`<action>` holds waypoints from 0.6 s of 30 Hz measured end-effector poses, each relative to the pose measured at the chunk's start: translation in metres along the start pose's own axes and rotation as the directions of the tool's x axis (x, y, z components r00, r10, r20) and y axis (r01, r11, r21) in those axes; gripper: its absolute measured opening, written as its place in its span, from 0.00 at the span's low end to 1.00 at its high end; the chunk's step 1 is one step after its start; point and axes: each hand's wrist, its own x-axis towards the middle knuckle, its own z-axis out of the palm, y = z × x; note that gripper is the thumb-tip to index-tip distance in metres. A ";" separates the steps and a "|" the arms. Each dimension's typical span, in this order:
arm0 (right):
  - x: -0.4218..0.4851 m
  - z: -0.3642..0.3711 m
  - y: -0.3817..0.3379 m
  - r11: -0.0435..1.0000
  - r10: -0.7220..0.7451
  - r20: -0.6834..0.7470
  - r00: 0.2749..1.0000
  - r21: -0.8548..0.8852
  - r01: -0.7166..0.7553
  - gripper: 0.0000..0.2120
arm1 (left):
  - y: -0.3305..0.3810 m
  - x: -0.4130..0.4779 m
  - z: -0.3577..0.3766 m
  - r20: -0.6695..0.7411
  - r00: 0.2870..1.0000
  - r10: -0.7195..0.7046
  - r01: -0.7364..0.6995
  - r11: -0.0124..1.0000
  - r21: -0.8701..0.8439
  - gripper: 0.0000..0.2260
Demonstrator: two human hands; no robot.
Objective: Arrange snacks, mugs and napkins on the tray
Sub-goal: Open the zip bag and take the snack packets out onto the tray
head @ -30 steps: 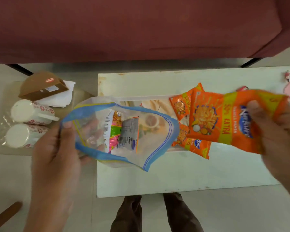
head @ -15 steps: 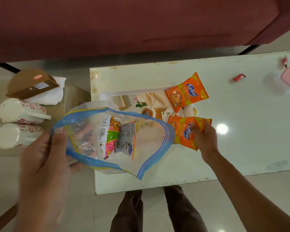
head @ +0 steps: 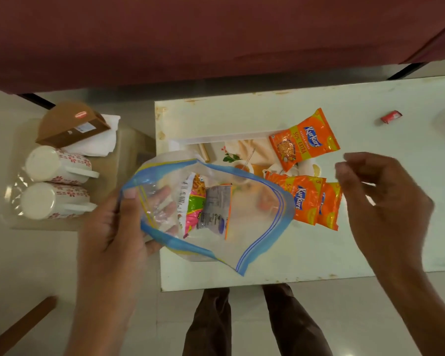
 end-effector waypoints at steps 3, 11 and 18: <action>-0.017 0.002 -0.059 0.944 -0.330 0.367 0.870 0.101 0.315 0.08 | 0.003 -0.006 0.008 0.014 1.000 -0.002 0.001 0.999 0.042 0.13; -0.021 0.104 -0.049 0.044 0.009 1.000 0.020 -0.020 0.999 0.15 | 0.022 -0.024 0.024 0.086 0.995 0.051 -0.065 0.984 0.166 0.14; -0.022 0.125 -0.021 0.042 -0.108 0.993 -0.055 0.060 0.997 0.12 | 0.021 -0.023 0.028 0.080 0.994 0.068 -0.080 0.983 0.164 0.15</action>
